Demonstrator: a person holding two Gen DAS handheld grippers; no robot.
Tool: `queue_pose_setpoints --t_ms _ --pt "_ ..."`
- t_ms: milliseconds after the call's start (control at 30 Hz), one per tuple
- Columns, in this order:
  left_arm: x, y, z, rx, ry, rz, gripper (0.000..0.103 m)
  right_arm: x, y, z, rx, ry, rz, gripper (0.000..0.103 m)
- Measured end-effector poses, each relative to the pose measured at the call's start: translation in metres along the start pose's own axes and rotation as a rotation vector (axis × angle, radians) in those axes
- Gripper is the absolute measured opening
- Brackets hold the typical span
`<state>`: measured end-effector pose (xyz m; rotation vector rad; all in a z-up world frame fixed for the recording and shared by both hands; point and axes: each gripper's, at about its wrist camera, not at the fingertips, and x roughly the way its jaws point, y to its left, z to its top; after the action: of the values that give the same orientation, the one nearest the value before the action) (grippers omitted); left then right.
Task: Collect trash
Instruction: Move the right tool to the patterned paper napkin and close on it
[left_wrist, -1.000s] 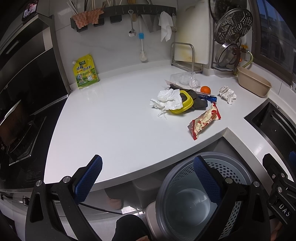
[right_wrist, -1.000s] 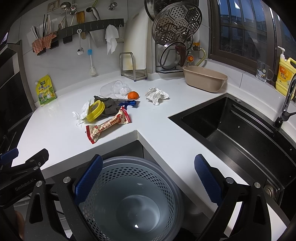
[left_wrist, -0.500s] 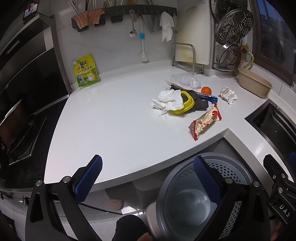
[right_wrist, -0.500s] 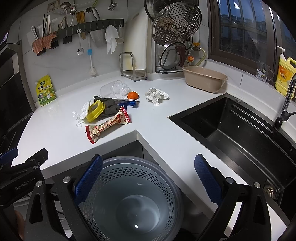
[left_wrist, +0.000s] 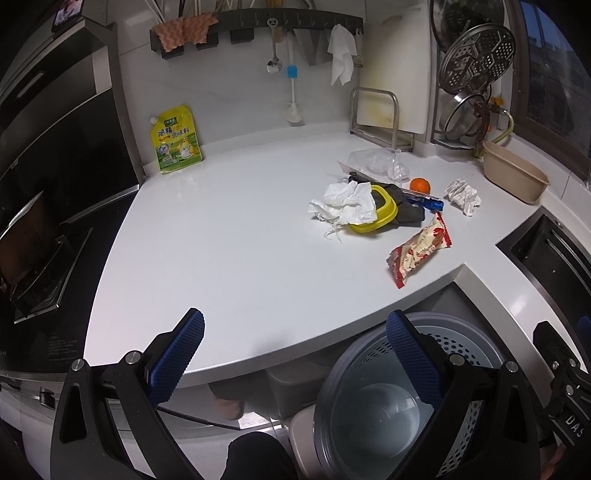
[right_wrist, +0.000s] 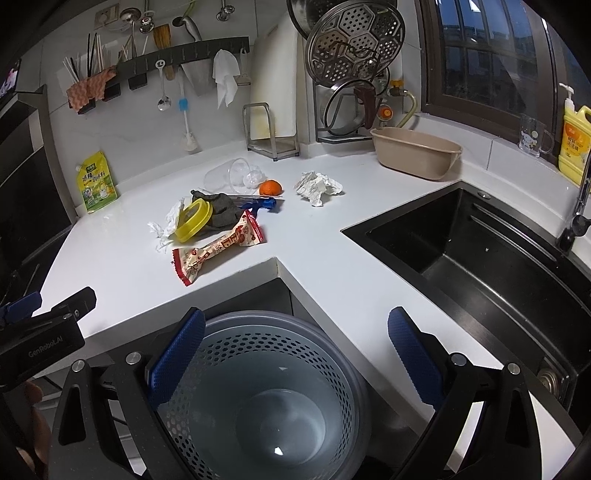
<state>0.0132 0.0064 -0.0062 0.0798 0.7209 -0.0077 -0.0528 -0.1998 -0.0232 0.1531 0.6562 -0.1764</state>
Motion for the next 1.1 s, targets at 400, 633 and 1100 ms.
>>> queue_pose_setpoints --t_ms 400,633,1100 --pt "0.041 0.013 0.022 -0.007 0.008 0.009 0.097 0.042 0.011 0.023 -0.040 0.013 0.052 0.095" --pt "0.066 0.013 0.042 0.017 0.014 0.025 0.097 0.066 0.005 0.044 -0.026 0.015 0.018 0.095" --pt "0.104 0.003 0.091 -0.049 0.021 -0.023 0.097 0.127 -0.020 0.112 -0.045 0.032 -0.021 0.095"
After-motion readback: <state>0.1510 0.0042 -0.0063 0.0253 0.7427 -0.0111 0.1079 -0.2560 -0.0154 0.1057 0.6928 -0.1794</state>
